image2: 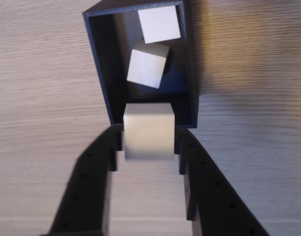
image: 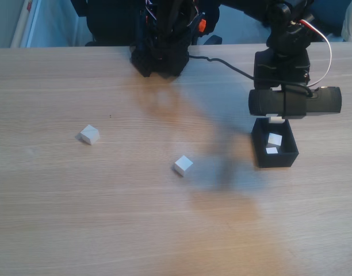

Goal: Pick blocks and place them in the box.

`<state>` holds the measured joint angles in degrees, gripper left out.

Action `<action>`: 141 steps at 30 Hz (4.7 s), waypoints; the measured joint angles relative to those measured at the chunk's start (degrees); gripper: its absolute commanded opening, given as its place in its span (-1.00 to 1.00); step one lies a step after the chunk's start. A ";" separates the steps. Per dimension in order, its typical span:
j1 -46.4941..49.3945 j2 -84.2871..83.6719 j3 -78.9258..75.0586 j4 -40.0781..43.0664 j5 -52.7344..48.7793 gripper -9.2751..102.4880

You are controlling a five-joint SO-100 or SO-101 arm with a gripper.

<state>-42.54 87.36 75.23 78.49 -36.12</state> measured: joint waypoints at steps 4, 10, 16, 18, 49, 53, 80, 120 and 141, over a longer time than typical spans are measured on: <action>-0.53 0.00 -0.35 1.23 0.70 -0.48; 0.70 0.09 -0.18 3.87 0.62 -0.59; 10.55 6.59 11.16 5.62 -5.45 -0.55; 13.97 10.20 16.52 5.71 -10.11 -0.53; 36.39 43.77 70.14 -35.33 -58.10 -0.44; 36.04 45.70 75.23 -42.10 -60.64 -0.44; 37.79 26.37 69.96 -63.72 -68.29 -0.44; 38.76 14.50 59.68 -63.19 -70.75 -0.83; 12.92 21.80 29.88 -19.16 -36.30 -0.82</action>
<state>-29.62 109.16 105.12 59.33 -72.42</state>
